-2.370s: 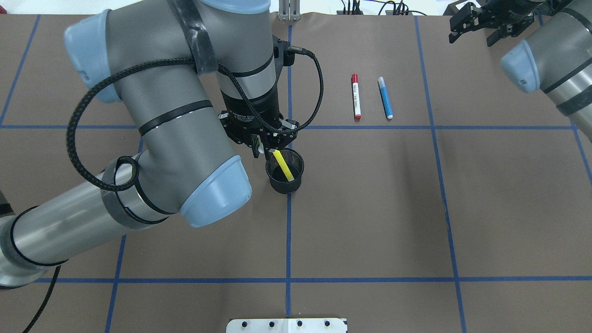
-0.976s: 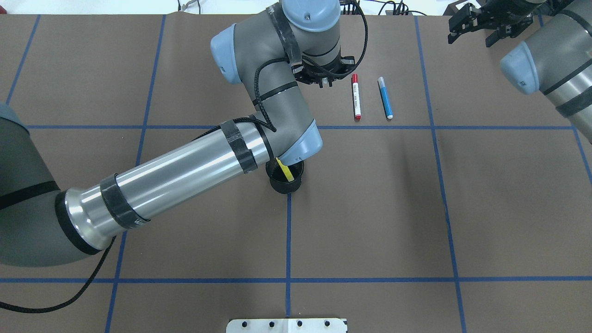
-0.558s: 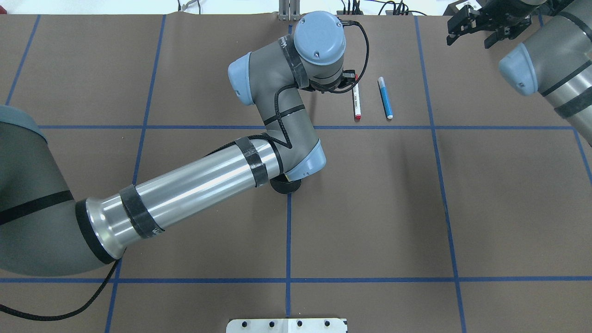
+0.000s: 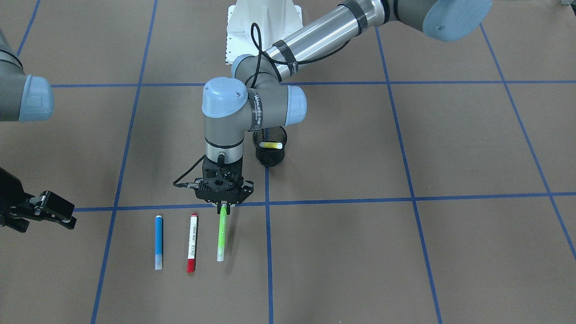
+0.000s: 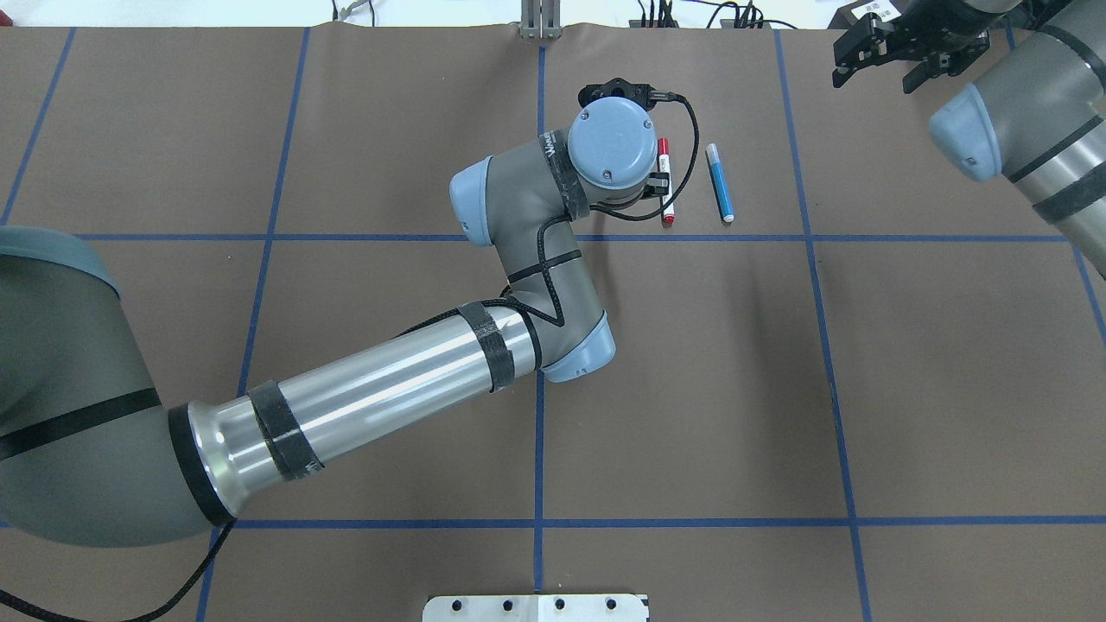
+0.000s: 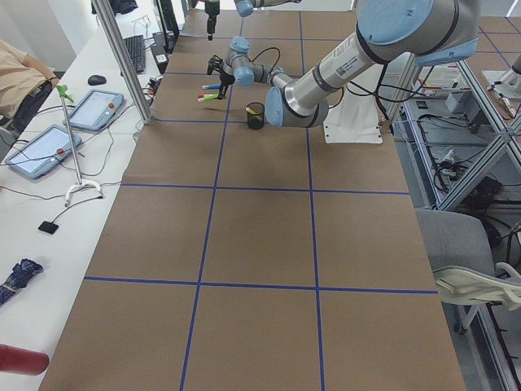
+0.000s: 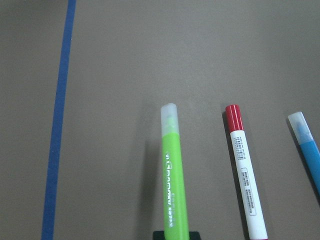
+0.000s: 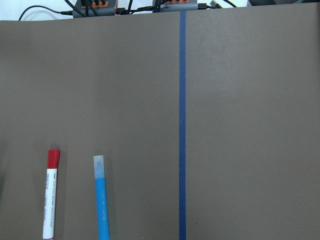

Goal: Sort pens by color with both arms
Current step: 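Carry the green highlighter beside the red-capped marker and release it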

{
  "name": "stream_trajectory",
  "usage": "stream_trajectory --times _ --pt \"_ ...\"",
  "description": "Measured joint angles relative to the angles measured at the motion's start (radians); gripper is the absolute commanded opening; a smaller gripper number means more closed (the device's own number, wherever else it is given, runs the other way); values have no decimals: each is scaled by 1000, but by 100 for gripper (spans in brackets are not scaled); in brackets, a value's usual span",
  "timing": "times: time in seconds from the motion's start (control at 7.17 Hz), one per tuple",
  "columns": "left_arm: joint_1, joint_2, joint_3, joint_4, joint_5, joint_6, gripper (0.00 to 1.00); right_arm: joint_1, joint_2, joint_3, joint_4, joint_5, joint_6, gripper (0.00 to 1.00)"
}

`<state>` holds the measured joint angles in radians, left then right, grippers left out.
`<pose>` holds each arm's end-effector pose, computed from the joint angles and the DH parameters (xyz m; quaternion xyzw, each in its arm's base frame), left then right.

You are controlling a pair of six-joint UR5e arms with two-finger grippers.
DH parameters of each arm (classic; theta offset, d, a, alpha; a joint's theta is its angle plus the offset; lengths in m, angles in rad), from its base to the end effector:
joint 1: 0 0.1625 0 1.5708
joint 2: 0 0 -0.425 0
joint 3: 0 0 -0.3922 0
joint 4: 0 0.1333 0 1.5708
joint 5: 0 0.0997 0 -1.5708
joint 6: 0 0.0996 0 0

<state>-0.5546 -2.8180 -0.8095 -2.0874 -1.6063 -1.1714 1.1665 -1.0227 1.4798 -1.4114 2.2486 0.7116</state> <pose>0.6860 -0.5776 0.0840 0.2068 0.4340 -0.0595 0.8749 -0.2101 -0.6711 0.3578 0.0750 -0.4202 0.0379 0.9035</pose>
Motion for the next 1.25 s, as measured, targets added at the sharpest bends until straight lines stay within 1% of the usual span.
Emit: stream_trajectory --times 0.14,0.28,0.7,0.98,1.12,1.25 --pt "2 -3 1 -1 1 1 96 -1 0 -1 0 -1 0 99" --pt "3 -4 1 -2 2 1 99 -2 1 -1 -1 -1 0 99" --pt "3 -5 -12 -2 1 4 99 -5 1 0 0 -1 2 99" --pt "-5 -5 -63 15 -6 16 99 -6 1 0 0 -1 2 99" --pt "-16 -5 -104 59 -24 18 99 -7 1 2 0 -1 2 99" --pt "-38 -3 -158 140 -77 19 99 -7 2 4 0 -1 2 99"
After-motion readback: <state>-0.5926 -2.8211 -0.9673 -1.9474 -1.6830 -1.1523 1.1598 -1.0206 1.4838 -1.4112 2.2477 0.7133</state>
